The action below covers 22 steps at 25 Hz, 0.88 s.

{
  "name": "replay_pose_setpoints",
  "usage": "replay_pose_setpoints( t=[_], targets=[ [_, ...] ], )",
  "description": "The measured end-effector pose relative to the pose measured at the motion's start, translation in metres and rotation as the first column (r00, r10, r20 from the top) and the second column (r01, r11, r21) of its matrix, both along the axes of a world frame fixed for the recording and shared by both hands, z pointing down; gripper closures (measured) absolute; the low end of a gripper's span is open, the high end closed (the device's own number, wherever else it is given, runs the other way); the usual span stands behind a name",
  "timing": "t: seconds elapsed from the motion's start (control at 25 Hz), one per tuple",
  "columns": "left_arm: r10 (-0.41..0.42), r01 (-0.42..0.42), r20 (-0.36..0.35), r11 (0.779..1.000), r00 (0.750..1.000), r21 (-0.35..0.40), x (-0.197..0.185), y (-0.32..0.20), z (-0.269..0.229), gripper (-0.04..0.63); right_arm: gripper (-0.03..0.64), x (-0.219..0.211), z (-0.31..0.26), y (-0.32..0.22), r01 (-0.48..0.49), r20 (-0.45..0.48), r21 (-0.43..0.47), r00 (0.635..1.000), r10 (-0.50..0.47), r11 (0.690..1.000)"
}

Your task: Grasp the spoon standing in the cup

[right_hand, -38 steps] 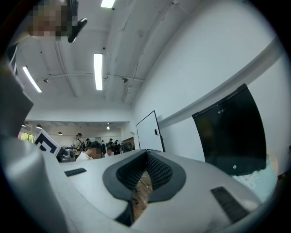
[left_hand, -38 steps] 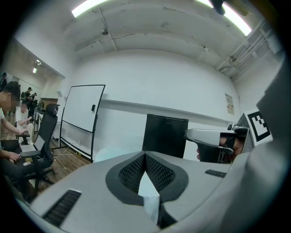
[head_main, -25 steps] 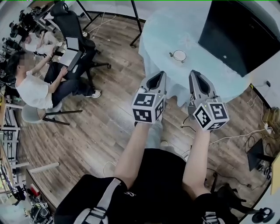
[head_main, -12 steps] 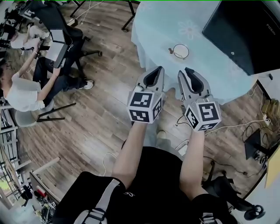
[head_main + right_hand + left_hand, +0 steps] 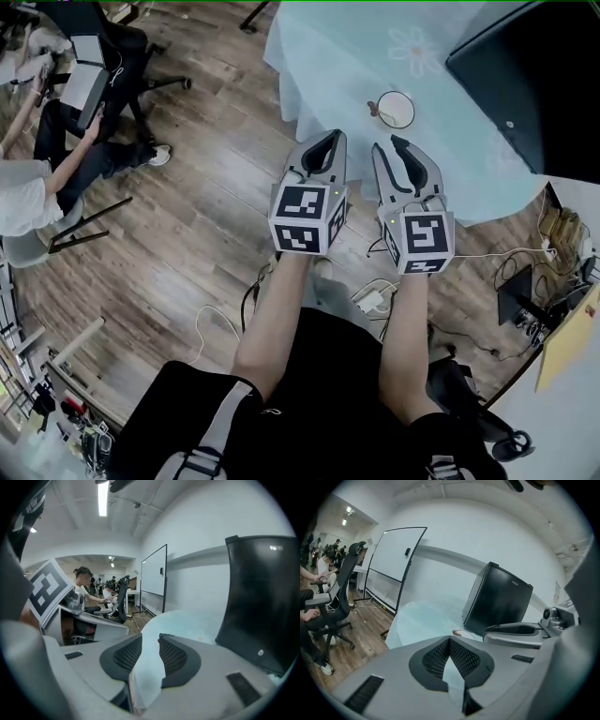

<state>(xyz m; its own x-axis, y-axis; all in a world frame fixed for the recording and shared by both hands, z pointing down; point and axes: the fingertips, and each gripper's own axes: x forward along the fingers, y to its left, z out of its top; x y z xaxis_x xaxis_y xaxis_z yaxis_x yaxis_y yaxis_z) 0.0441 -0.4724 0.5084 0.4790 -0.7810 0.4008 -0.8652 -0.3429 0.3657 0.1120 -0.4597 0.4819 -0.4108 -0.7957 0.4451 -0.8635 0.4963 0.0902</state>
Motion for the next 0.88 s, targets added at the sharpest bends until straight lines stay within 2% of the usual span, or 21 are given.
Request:
replay_pose_setpoints(
  t=[0.16,0.36,0.8,0.88],
  targets=[
    [-0.003,0.002,-0.016,1.000,1.000,-0.030,-0.003,-0.011,0.013,0.581,0.499,-0.007,0.013,-0.016,0.021,-0.093,-0.016,0.995,-0.022,1.000],
    [0.006,-0.007,-0.030,0.999,1.000,-0.048,-0.003,-0.025,0.025,0.581,0.498,-0.006,0.030,-0.035,0.017,-0.237,-0.014,0.971,-0.020,1.000],
    [0.009,-0.013,-0.057,0.997,0.998,-0.070,-0.010,-0.046,0.033,0.581,0.497,-0.005,0.047,-0.057,-0.012,-0.301,-0.041,0.954,-0.001,0.999],
    [0.007,-0.011,-0.061,0.997,0.998,-0.070,-0.012,-0.050,0.033,0.581,0.525,-0.002,0.049,-0.060,-0.031,-0.322,-0.034,0.947,0.018,0.999]
  ],
)
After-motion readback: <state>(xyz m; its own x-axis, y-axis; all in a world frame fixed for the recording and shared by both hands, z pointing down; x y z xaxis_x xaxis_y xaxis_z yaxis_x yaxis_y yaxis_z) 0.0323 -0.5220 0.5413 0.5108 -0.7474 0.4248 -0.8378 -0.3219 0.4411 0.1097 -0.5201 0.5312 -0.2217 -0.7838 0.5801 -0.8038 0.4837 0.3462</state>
